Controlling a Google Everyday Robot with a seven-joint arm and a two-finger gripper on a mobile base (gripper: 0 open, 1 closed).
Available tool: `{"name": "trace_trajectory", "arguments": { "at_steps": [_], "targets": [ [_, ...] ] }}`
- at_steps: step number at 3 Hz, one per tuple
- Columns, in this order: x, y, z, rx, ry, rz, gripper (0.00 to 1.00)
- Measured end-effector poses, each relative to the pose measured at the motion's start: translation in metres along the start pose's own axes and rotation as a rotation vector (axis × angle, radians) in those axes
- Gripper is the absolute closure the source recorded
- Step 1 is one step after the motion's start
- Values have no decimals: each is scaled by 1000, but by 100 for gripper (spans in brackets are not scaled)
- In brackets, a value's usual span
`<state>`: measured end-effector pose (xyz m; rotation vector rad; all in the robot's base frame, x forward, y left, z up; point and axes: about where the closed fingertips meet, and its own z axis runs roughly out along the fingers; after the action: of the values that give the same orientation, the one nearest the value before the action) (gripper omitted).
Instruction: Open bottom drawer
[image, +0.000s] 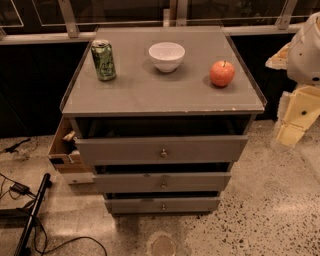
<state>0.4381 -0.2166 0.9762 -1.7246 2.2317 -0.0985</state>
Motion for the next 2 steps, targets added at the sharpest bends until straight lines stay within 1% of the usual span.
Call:
{"name": "trace_trajectory", "arguments": {
  "at_steps": [1, 2],
  "targets": [
    [0, 0, 0, 0, 0, 0, 0],
    [0, 0, 0, 0, 0, 0, 18]
  ]
}}
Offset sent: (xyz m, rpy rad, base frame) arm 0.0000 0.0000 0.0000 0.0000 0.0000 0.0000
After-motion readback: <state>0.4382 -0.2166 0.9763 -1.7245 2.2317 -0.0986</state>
